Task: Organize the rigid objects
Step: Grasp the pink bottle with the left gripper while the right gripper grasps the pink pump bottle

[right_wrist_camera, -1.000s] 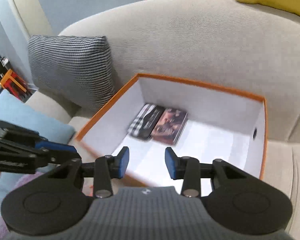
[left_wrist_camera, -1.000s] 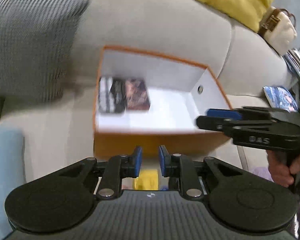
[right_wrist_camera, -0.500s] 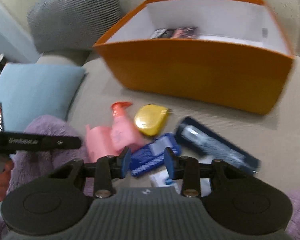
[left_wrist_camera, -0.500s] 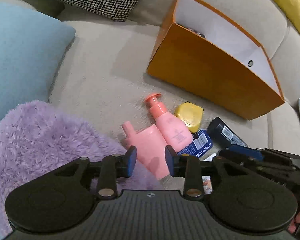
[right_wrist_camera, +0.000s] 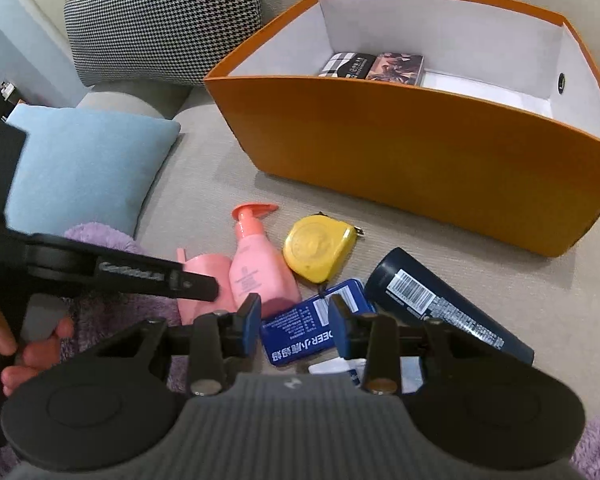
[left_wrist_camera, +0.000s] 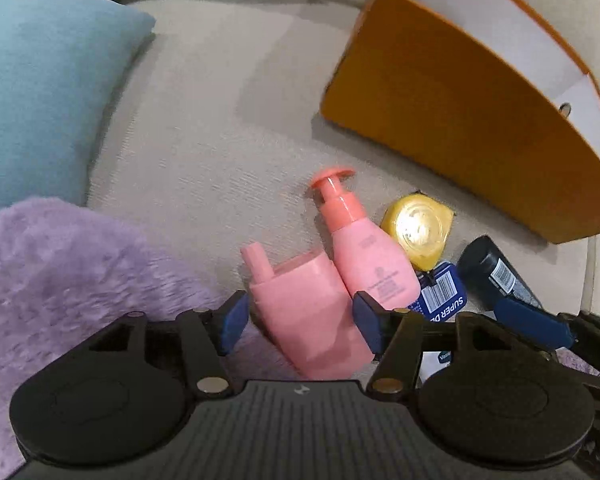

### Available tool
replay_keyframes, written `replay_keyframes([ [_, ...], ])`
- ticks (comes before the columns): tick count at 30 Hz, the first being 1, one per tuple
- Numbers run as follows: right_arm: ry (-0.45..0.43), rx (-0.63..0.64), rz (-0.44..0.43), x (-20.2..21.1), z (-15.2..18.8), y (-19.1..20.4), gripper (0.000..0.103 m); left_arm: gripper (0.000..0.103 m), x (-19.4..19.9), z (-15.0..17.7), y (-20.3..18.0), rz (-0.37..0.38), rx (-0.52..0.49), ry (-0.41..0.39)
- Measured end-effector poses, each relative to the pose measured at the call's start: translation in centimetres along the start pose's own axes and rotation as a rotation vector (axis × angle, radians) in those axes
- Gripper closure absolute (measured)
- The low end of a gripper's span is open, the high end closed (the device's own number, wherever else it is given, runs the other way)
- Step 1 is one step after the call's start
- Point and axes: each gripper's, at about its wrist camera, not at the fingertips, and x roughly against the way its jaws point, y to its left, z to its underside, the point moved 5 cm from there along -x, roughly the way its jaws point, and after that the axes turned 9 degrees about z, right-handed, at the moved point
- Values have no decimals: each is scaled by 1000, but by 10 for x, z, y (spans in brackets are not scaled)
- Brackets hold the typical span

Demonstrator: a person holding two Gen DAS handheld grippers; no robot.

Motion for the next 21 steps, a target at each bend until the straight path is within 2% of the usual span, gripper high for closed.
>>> replay_keyframes([
  [6, -10, 99, 1, -10, -9, 12, 64, 38, -3, 1, 4, 49, 16, -30],
  [10, 16, 139, -11, -25, -12, 23, 65, 40, 1, 0, 3, 60, -53, -75],
  [14, 31, 167, -7, -39, -19, 33, 65, 41, 7, -10, 12, 94, -56, -108],
  [17, 42, 193, -1, -47, -26, 43, 65, 42, 14, -21, 13, 45, -94, -142],
  [19, 48, 209, 0, -52, -30, 50, 65, 42, 13, -26, 17, 39, -99, -113],
  [21, 54, 232, 5, -57, -35, 57, 64, 42, 9, -26, 24, 73, -72, -80],
])
